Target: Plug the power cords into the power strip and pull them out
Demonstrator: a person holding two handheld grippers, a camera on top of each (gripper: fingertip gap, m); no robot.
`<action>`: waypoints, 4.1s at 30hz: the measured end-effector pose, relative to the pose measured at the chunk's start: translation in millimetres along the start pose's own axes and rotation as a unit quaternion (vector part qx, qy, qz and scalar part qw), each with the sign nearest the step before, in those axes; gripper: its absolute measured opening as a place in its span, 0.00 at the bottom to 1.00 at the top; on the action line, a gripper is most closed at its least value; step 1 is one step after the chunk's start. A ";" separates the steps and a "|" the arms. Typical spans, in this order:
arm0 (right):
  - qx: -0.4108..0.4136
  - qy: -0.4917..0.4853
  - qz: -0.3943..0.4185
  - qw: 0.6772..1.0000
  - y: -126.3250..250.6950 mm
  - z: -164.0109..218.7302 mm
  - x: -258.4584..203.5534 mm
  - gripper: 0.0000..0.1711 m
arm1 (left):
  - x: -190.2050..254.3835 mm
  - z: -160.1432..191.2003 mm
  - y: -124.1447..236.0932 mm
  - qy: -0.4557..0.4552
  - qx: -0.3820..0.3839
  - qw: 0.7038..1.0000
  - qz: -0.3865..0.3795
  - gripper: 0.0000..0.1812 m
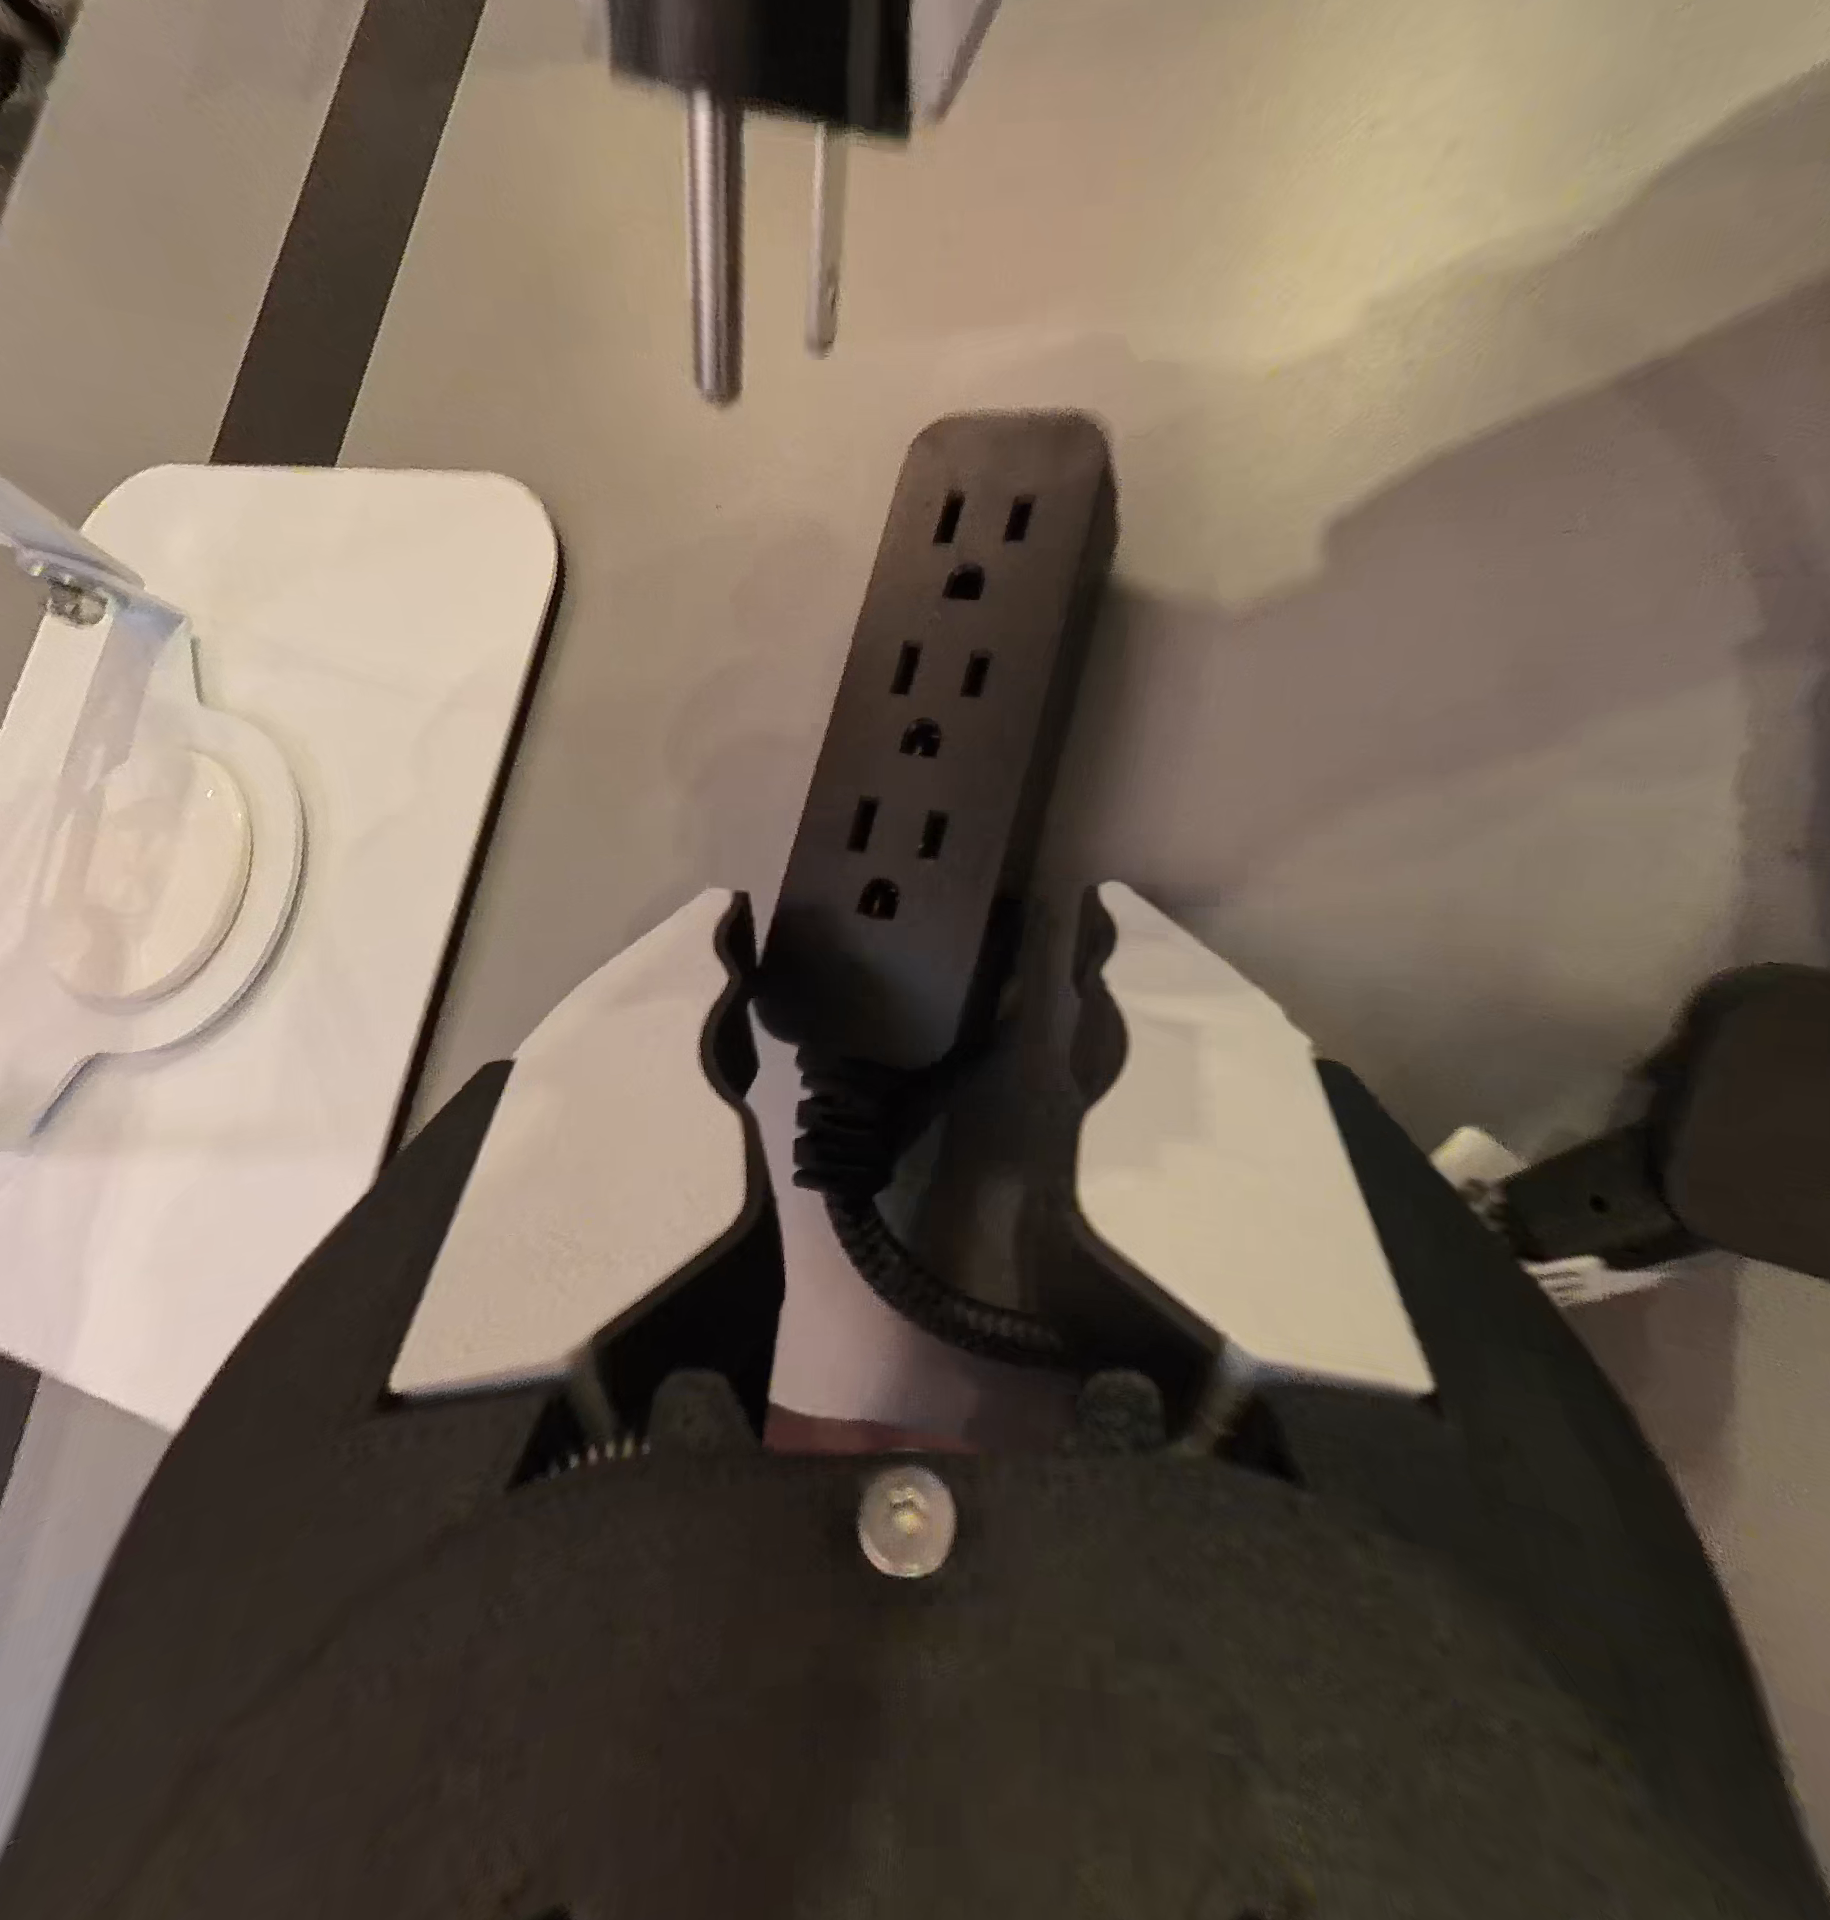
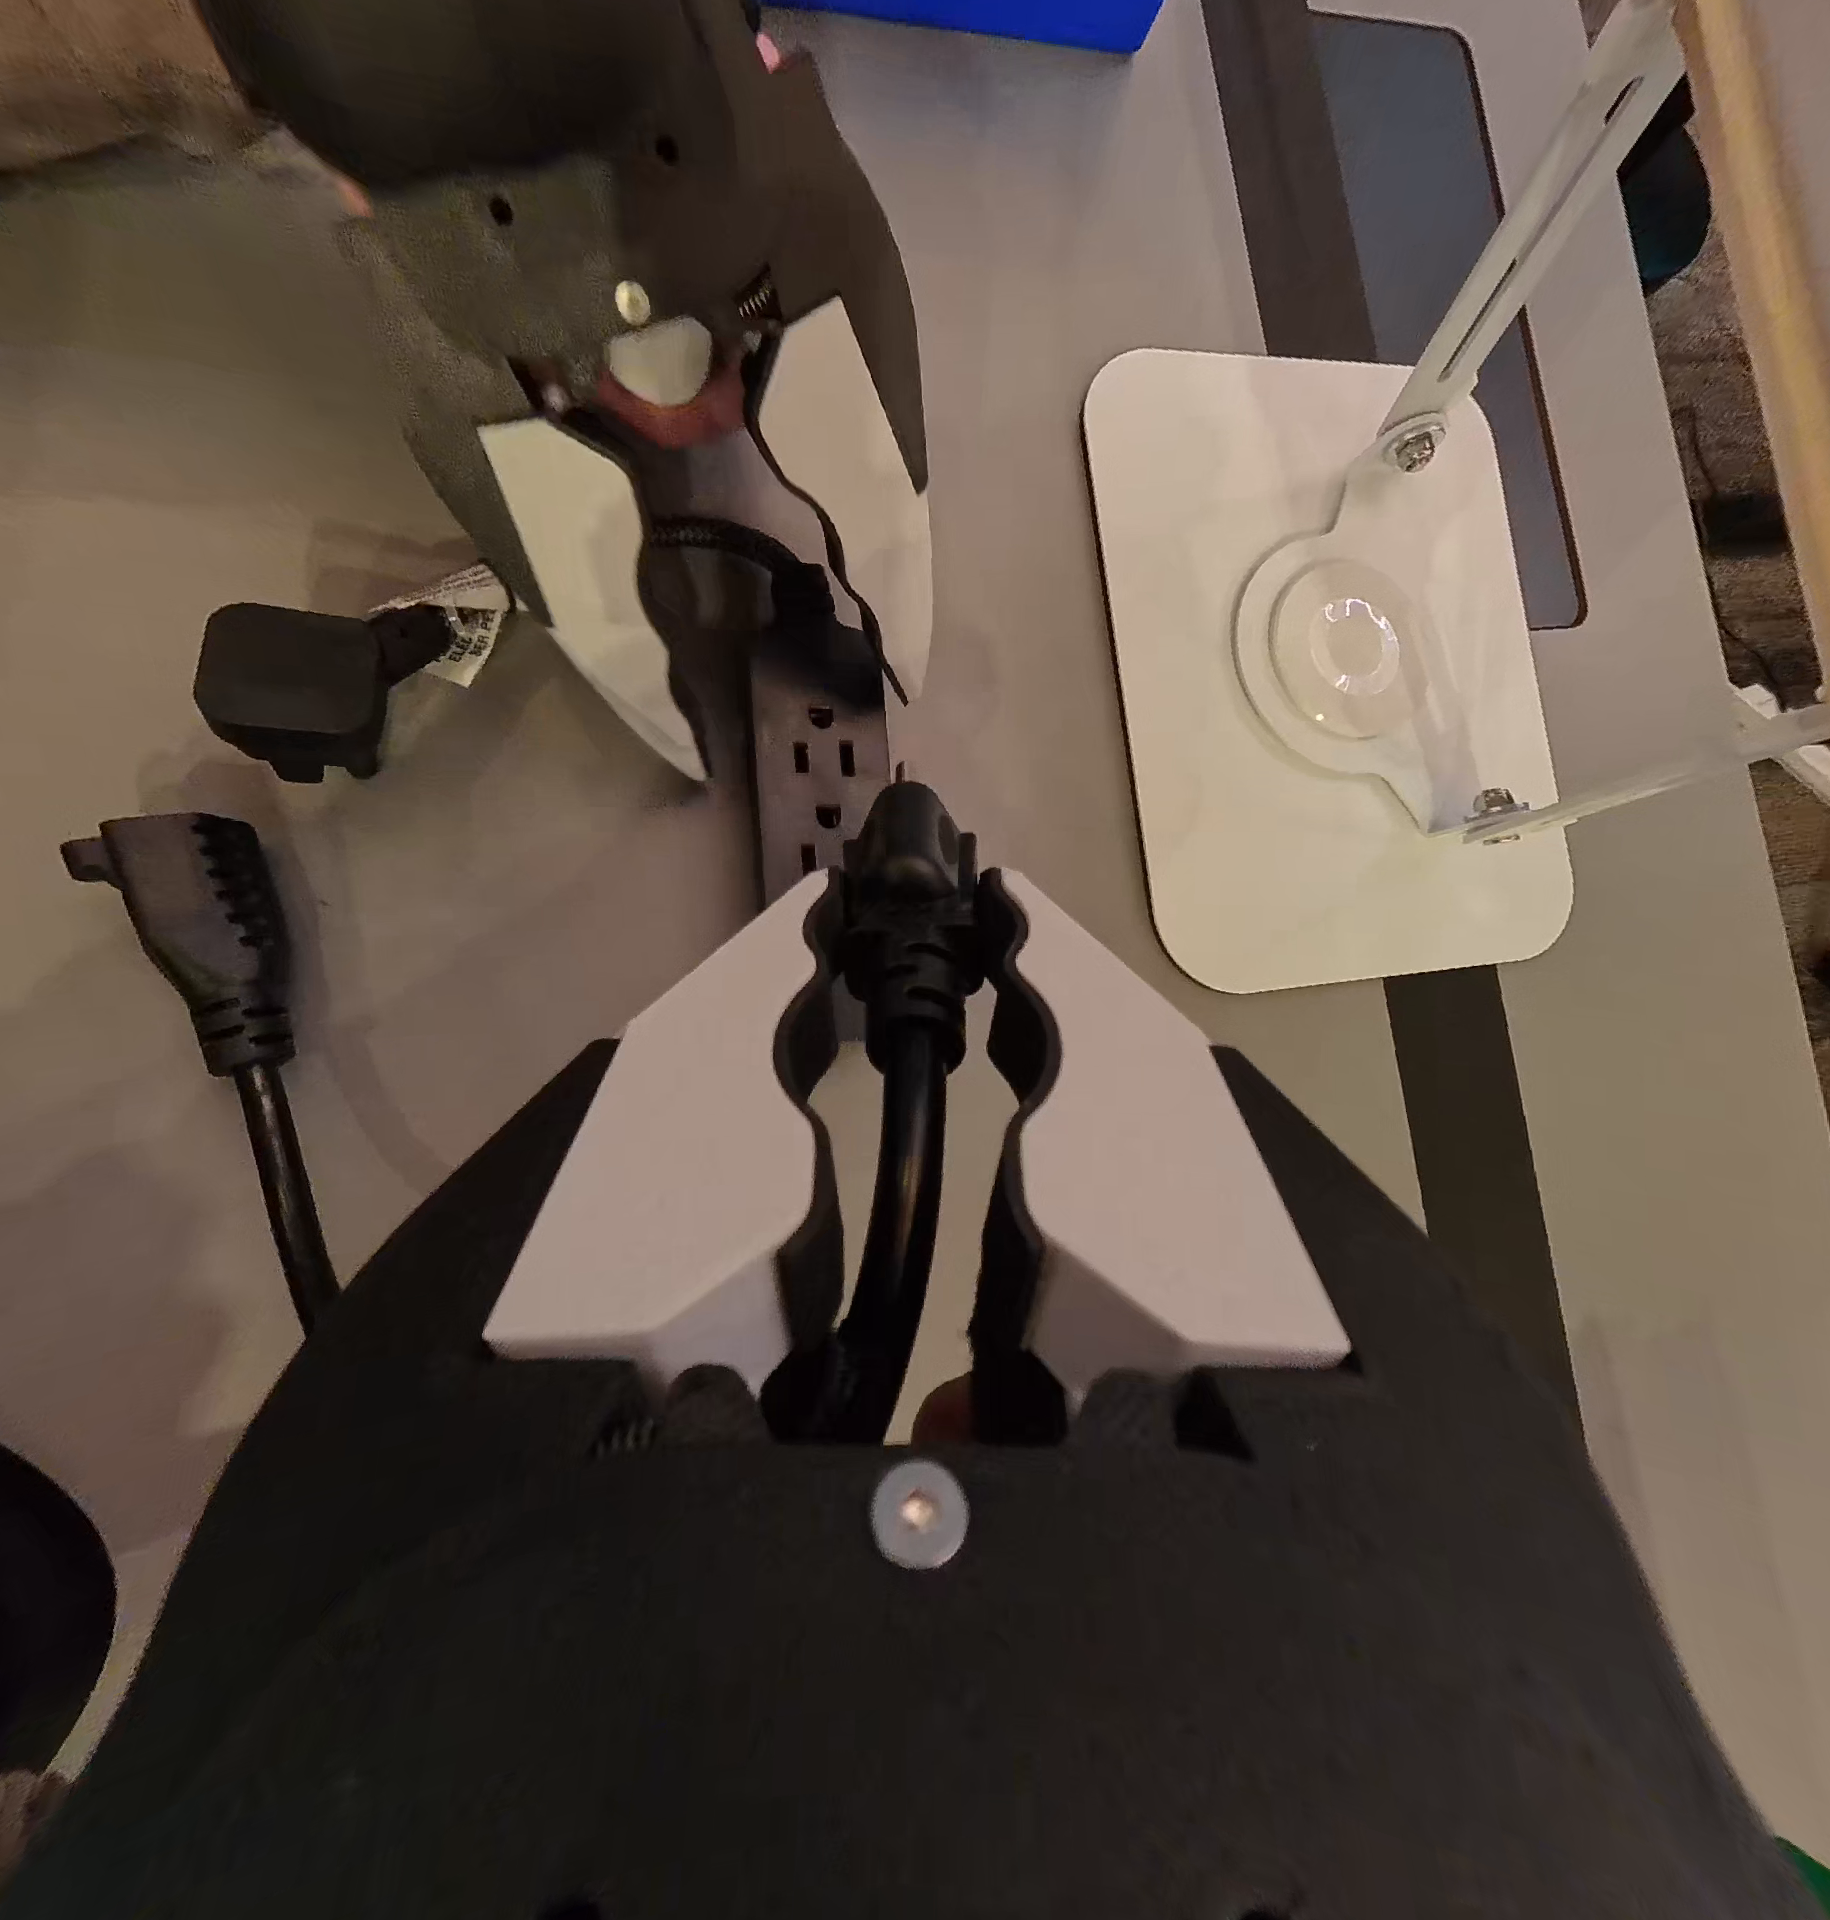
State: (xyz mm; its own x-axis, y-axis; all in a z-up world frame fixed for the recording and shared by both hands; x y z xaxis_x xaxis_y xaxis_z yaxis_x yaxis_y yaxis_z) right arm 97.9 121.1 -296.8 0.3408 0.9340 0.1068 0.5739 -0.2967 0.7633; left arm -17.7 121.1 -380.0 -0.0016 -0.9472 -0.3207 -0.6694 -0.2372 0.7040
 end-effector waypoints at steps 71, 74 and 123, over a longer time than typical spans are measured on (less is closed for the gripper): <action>-0.264 0.026 -0.049 0.963 -35.3 20.7 -10.1 0.13 | -8.4 -19.2 -9.0 0.046 0.051 0.994 0.089 0.14; -0.276 0.021 -0.051 0.959 -36.1 19.6 -9.7 0.13 | -8.5 -19.2 -9.0 0.047 0.053 0.993 0.089 0.14; -0.299 0.037 -0.044 0.953 -48.5 17.0 -10.6 0.13 | -10.1 4.6 -4.8 0.058 0.033 0.993 0.098 0.25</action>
State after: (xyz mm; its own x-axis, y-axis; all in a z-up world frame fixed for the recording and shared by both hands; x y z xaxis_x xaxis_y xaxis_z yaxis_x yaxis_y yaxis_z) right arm 79.1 122.1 -345.8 0.2450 0.9680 0.0537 0.0634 -0.0712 0.9954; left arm -17.9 132.8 -383.1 -0.0537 -0.9931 -0.1042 -0.7114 -0.0352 0.7019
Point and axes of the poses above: each gripper's, where its closed fingertips meet, y back along the fingers, z out of its underside, x = y × z across the jaws, the point moved 5 cm from there along y, back along the fingers, and after that the axes turned 8 degrees about -y, right-handed, at the moved point
